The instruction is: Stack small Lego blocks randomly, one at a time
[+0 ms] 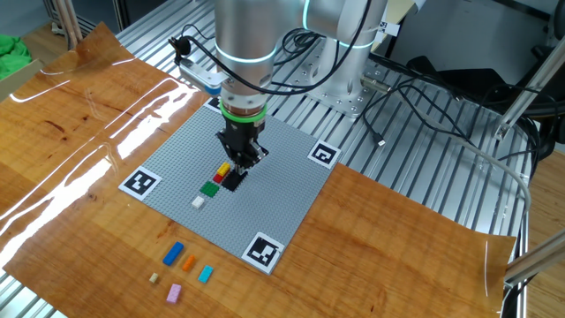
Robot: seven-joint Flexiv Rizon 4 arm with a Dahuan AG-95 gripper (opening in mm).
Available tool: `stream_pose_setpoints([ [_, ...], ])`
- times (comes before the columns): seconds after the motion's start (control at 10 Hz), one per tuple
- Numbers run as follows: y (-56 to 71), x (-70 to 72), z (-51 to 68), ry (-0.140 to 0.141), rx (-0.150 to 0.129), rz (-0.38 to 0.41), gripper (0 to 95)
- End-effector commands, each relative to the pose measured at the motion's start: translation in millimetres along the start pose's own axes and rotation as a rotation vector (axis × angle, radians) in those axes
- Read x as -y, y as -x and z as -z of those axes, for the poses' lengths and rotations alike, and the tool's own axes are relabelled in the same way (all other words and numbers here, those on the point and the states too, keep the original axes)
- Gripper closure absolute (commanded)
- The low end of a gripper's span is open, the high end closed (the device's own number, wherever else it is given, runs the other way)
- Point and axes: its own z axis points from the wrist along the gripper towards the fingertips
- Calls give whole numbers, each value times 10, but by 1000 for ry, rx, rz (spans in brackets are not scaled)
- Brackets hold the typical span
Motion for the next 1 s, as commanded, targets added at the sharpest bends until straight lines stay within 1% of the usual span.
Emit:
stream_pose_setpoints([
  [0.1,2,2,1,-1,5,25,950],
  [0.2,2,3,-1,4,5,34,950],
  [0.5,2,3,0,2,4,69,950],
  [0.8,-3,-1,29,1,-5,89,950],
  [1.0,5,13,23,-2,-8,104,950],
])
